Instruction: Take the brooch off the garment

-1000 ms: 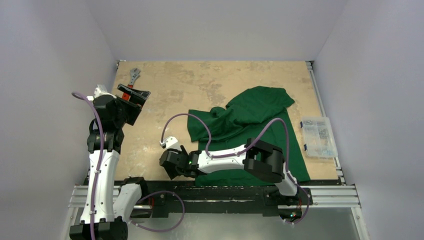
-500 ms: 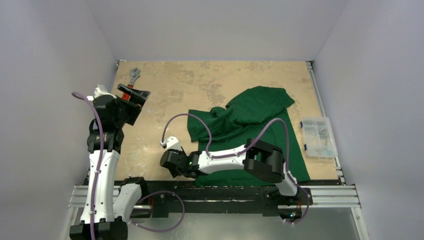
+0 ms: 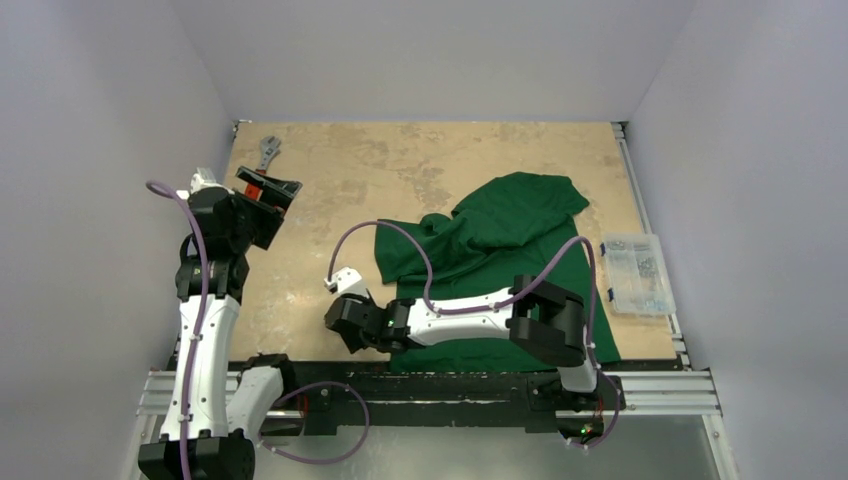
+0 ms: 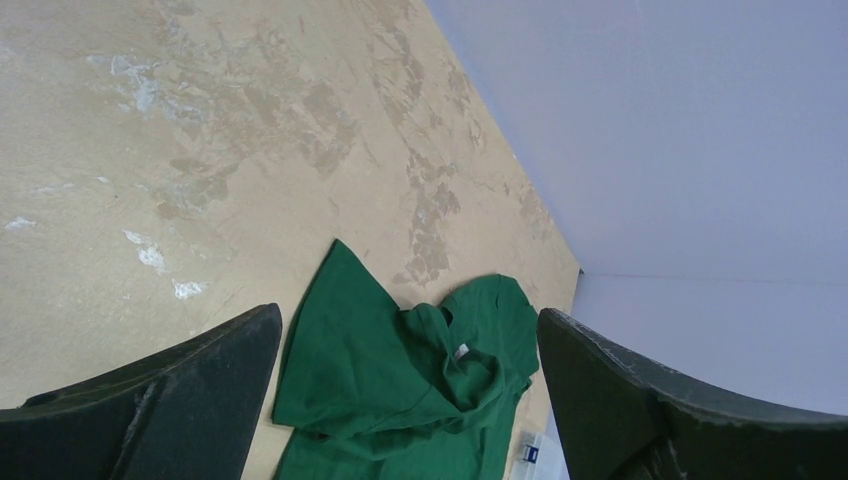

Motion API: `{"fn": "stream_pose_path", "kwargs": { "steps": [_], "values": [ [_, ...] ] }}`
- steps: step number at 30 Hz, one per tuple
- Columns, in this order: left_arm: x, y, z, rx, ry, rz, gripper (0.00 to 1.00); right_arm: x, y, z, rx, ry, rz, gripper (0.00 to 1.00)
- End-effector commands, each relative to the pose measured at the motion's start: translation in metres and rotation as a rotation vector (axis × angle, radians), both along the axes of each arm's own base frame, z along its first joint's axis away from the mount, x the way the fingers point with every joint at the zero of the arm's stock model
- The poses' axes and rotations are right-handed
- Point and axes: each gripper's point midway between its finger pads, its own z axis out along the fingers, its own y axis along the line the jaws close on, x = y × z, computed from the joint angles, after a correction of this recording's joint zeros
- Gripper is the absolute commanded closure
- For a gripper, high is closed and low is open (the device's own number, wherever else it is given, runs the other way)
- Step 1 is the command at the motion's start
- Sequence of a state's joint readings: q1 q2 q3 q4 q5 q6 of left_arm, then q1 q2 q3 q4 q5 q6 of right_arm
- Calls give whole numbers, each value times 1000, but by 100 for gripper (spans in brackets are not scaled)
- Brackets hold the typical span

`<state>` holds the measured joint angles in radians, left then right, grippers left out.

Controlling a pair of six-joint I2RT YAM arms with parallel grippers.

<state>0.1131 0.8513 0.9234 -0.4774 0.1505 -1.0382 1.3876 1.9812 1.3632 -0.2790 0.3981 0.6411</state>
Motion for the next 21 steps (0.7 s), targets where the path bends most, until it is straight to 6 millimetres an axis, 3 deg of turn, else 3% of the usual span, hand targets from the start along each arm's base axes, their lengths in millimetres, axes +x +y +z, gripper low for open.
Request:
{"fn": "stream_pose_path", "kwargs": {
  "steps": [1,21],
  "values": [
    [7,0,12,-20,-48,-2,0,1,6,29,59,-29,25,65],
    [6,0,13,-14,-48,-5,0,19,32,37,89,-109,38,65]
  ]
}}
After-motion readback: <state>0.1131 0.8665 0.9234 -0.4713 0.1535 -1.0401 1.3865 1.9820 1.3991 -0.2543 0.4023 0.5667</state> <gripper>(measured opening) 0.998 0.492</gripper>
